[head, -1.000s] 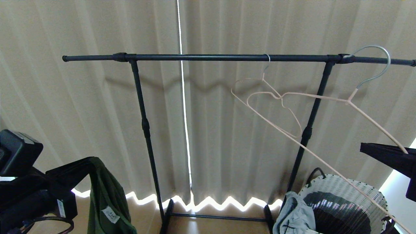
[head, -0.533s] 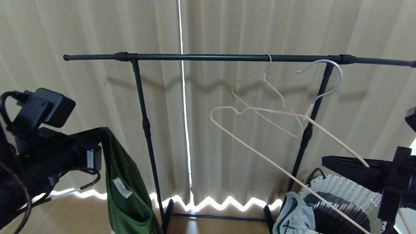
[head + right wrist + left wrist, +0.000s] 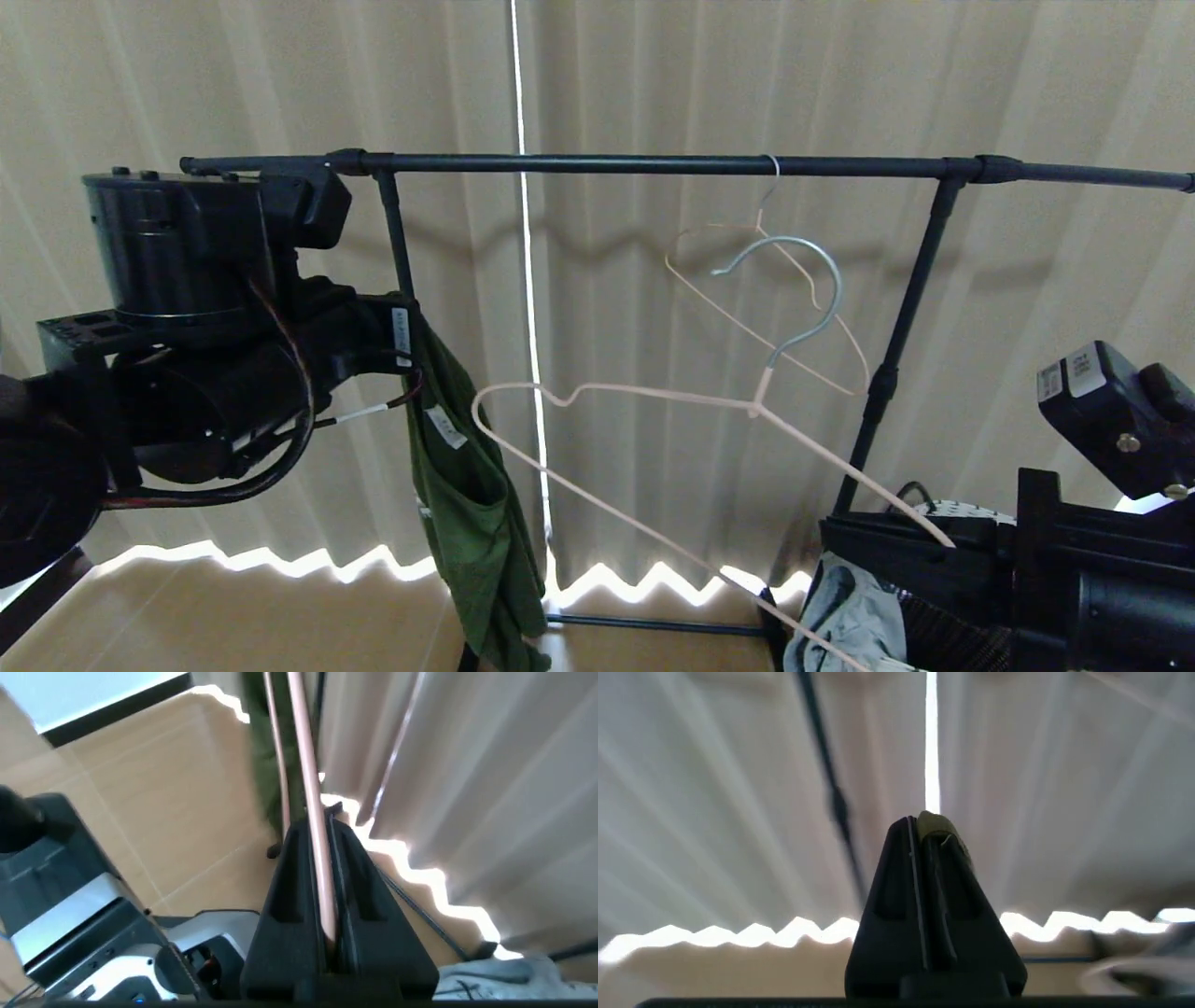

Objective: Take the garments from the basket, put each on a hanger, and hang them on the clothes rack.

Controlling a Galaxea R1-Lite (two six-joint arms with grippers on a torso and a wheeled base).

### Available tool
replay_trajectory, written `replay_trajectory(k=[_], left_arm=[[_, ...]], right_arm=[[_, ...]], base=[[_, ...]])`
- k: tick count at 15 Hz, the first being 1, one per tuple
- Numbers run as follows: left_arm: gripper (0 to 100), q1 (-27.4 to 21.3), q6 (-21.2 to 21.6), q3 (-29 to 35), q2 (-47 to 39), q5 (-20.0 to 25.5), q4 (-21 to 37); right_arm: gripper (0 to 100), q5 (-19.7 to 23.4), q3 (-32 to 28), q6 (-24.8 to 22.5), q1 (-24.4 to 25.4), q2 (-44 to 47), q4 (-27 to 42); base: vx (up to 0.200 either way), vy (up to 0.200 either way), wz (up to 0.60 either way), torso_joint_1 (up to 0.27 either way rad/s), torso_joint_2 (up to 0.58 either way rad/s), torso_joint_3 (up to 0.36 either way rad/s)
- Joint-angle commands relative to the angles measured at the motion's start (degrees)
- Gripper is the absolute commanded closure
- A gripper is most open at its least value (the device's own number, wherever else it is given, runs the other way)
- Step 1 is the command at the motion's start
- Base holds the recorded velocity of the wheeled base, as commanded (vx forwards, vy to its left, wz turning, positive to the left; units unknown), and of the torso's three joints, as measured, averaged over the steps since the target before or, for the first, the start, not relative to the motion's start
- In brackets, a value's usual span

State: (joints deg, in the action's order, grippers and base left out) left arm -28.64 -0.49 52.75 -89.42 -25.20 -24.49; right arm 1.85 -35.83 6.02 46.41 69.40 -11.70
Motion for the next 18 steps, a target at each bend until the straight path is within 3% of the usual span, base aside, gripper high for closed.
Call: replay_trajectory(k=[1, 3, 15, 18], left_arm=[[100, -1.4, -0.7, 1.6, -1.5, 0.0, 0.5], [100, -1.5, -0.7, 1.5, -1.3, 0.0, 0.8], [100, -3.0, -0.6, 1.3, -0.7, -2.4, 1.1], [100, -3.0, -0.4, 1.1, -0.8, -5.0, 1.1]], right_arm=[[100, 0.0, -0.2, -0.2, 0.5, 3.1, -2.6], [100, -0.1, -0.8, -0.3, 0.5, 5.1, -5.4], [100, -0.1, -4.6, -0.2, 0.6, 10.1, -5.7], [100, 0.0, -4.9, 0.0, 2.4, 9.8, -5.8]], base=[[0.0, 0.0, 0.0, 0.0, 0.0, 0.0], [0.0, 0.0, 0.0, 0.0, 0.0, 0.0], [0.0, 0.0, 0.0, 0.0, 0.0, 0.0], [0.0, 0.0, 0.0, 0.0, 0.0, 0.0]])
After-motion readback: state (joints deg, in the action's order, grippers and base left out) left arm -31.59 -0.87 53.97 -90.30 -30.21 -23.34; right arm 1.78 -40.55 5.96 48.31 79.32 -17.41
